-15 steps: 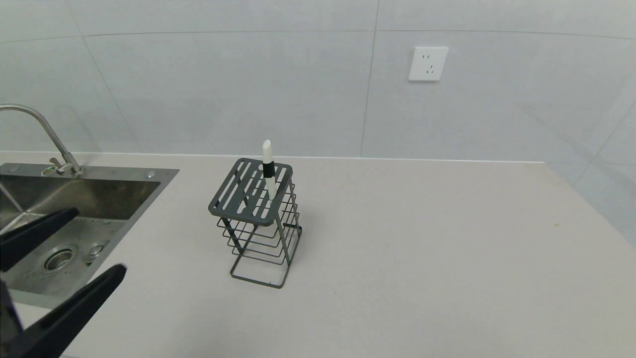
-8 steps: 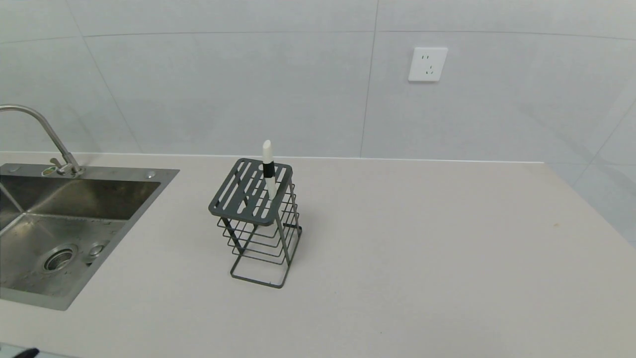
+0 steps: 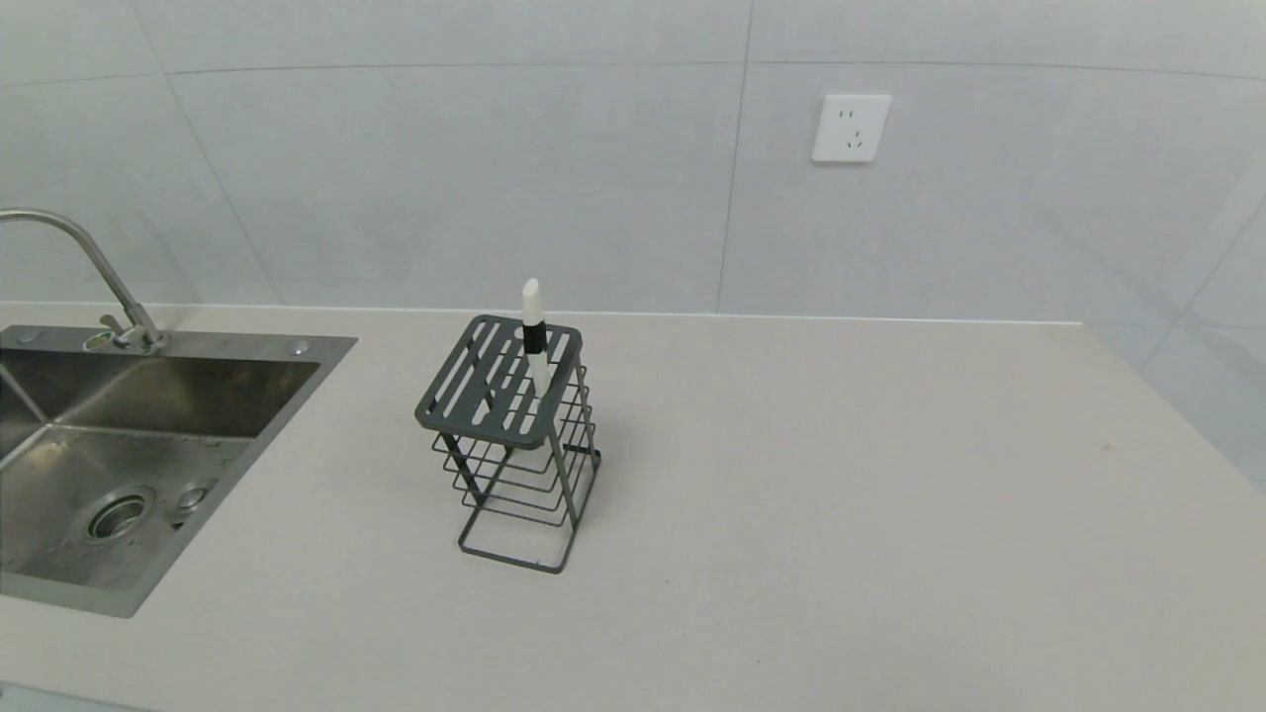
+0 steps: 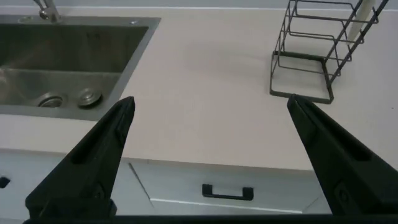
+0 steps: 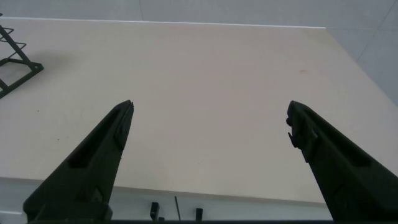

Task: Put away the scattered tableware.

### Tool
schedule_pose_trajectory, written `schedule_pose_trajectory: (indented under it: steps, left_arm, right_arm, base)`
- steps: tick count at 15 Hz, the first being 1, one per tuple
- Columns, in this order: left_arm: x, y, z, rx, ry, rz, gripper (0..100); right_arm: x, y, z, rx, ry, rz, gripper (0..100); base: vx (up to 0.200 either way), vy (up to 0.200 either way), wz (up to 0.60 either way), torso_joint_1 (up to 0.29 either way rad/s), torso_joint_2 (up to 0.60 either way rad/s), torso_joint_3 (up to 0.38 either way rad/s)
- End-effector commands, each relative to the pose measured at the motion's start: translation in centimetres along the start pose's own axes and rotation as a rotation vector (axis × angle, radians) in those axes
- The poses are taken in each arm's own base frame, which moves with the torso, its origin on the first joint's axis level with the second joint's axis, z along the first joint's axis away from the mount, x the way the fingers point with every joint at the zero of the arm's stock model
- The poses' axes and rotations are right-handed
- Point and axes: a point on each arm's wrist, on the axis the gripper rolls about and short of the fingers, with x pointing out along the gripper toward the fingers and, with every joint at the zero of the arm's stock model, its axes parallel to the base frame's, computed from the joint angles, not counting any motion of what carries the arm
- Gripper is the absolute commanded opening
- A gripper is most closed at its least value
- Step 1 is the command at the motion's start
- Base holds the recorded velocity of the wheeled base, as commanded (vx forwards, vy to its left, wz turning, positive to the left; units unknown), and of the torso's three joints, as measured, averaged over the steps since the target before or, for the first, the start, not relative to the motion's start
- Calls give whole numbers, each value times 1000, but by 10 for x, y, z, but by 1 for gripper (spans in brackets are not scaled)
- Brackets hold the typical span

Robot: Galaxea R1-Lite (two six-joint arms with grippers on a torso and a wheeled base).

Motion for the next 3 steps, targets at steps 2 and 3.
schedule_pose_trajectory:
  steps: [2,3]
  left_arm:
    - [0,0,-1,-9,5,1,100]
    - [0,0,-1,-8,5,1,100]
  right_arm:
    - [0,0,0,-2,1,1,100]
    - [0,0,0,-2,1,-1,100]
  base:
    - [0,0,0,0,0,0]
    - [0,0,0,0,0,0]
